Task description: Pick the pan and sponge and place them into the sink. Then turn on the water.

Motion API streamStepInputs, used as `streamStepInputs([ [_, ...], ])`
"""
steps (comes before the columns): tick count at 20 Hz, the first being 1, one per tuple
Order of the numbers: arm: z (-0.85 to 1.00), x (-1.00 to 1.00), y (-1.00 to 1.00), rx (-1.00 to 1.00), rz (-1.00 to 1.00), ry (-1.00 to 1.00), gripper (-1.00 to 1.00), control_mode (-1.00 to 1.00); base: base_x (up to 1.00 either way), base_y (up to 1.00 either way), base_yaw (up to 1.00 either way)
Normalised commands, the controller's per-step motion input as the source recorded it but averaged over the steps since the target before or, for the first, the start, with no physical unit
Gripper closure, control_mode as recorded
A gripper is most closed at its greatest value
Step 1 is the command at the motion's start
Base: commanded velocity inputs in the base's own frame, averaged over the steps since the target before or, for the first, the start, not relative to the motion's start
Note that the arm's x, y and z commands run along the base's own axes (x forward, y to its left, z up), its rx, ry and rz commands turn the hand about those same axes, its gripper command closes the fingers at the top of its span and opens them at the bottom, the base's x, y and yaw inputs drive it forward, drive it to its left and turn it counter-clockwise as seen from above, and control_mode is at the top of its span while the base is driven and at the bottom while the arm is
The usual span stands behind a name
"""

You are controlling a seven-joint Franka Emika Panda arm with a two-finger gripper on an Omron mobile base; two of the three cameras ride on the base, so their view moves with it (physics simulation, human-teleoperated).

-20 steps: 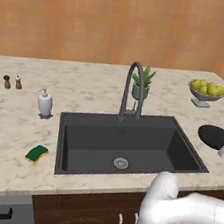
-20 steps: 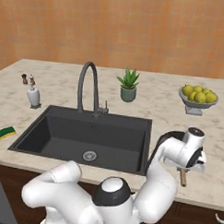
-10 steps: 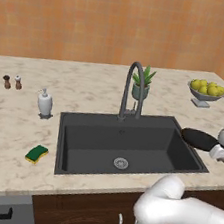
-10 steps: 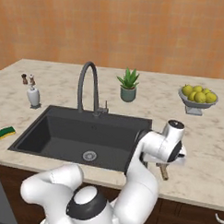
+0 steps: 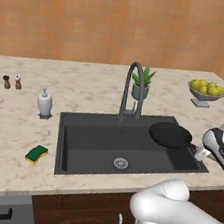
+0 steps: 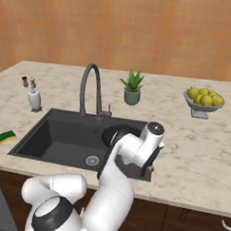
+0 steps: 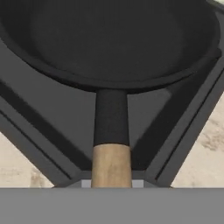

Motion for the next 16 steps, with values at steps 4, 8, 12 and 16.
streamStepInputs([
  [4,0.10,0.28,0.57,0.00,0.70,-0.13,1.00,-1.00,0.00,0.00,0.00],
  [8,0.16,0.40,0.52,-0.06,0.61,-0.10,1.00,-1.00,0.00,0.00,0.00],
  [12,0.09,0.47,0.50,-0.10,0.47,-0.01,1.00,-1.00,0.00,0.00,0.00],
  [16,0.01,0.39,0.40,-0.16,0.12,0.00,1.00,-1.00,0.00,0.00,0.00],
])
